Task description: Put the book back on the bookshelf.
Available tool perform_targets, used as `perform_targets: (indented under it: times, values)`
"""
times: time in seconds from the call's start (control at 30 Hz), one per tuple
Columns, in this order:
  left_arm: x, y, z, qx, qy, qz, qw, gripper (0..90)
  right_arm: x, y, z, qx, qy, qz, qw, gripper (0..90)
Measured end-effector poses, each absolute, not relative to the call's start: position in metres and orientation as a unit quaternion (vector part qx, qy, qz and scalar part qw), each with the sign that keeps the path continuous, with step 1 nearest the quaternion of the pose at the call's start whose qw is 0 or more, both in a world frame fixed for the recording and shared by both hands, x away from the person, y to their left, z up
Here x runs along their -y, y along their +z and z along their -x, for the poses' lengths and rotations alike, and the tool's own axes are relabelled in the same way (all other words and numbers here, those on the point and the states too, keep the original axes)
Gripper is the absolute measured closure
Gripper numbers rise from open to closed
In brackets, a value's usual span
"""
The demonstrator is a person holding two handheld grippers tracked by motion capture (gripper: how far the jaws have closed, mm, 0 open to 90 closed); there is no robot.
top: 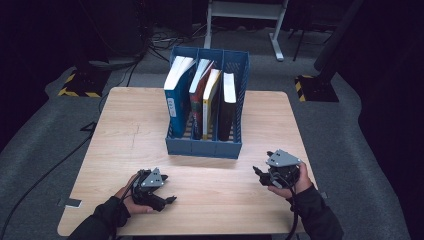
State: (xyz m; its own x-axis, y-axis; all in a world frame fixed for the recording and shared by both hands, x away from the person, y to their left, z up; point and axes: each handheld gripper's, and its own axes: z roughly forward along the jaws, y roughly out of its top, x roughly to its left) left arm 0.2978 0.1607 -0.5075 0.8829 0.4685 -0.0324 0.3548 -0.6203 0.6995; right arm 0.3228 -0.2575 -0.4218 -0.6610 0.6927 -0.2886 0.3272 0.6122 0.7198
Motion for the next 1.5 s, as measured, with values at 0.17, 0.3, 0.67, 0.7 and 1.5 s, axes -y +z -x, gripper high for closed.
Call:
perform_targets:
  times: [0.17,0.3,0.67,0.7,1.5]
  values:
    - [-0.161,-0.508,-0.298,-0.230,0.077,-0.897,0.370,18.1,0.269,-0.430,-0.313,-0.853,0.318,-0.298,0.287,30.6]
    - [-0.161,-0.508,-0.298,-0.231,0.077,-0.897,0.370,18.1,0.278,-0.438,-0.307,-0.854,0.315,-0.304,0.282,29.5]
    - [-0.161,-0.508,-0.298,-0.231,0.077,-0.896,0.370,18.1,0.302,-0.466,-0.294,-0.854,0.322,-0.322,0.254,29.5]
    - [-0.161,-0.507,-0.297,-0.231,0.077,-0.896,0.370,18.1,0.304,-0.468,-0.293,-0.852,0.325,-0.325,0.252,29.5]
    - [-0.161,-0.508,-0.297,-0.232,0.077,-0.896,0.370,17.8,0.355,-0.500,-0.277,-0.813,0.356,-0.419,0.191,26.8]
